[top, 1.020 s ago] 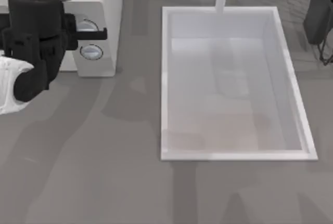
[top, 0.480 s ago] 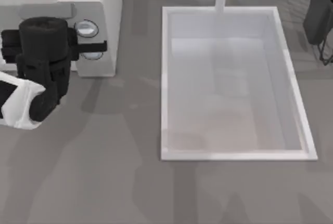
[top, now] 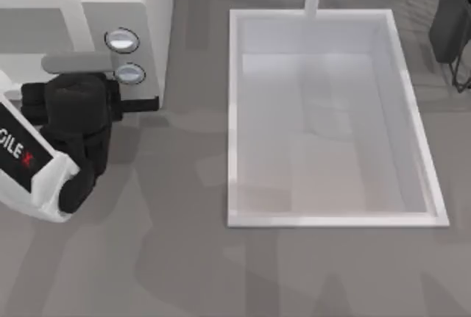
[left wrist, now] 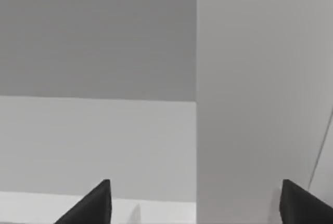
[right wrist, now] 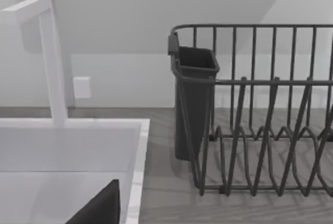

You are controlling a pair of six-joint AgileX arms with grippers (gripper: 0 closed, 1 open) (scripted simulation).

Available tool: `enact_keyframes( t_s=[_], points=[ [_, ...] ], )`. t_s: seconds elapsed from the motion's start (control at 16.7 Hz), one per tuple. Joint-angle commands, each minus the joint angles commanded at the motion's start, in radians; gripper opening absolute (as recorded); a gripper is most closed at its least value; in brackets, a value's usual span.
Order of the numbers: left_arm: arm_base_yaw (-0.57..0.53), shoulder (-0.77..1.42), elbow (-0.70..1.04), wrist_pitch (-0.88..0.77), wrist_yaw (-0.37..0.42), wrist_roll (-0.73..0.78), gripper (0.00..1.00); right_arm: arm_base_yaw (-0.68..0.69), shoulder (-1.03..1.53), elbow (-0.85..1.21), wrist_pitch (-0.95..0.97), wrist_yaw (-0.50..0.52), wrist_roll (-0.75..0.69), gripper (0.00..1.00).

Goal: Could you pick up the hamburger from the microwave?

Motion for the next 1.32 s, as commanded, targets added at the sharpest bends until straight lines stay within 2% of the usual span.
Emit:
enact_keyframes(
  t_s=[0.18,0.96,1.32],
  points=[
    [0.0,0.0,0.0,0.0,0.0,0.0,0.0,0.0,0.0,0.0,0.0,0.0,0.0,1.0],
    [0.0,0.0,0.0,0.0,0.0,0.0,0.98,0.0,0.0,0.0,0.0,0.0,0.0,1.0],
    [0.0,0.0,0.0,0.0,0.0,0.0,1.0,0.0,0.0,0.0,0.0,0.0,0.0,1.0]
  ],
)
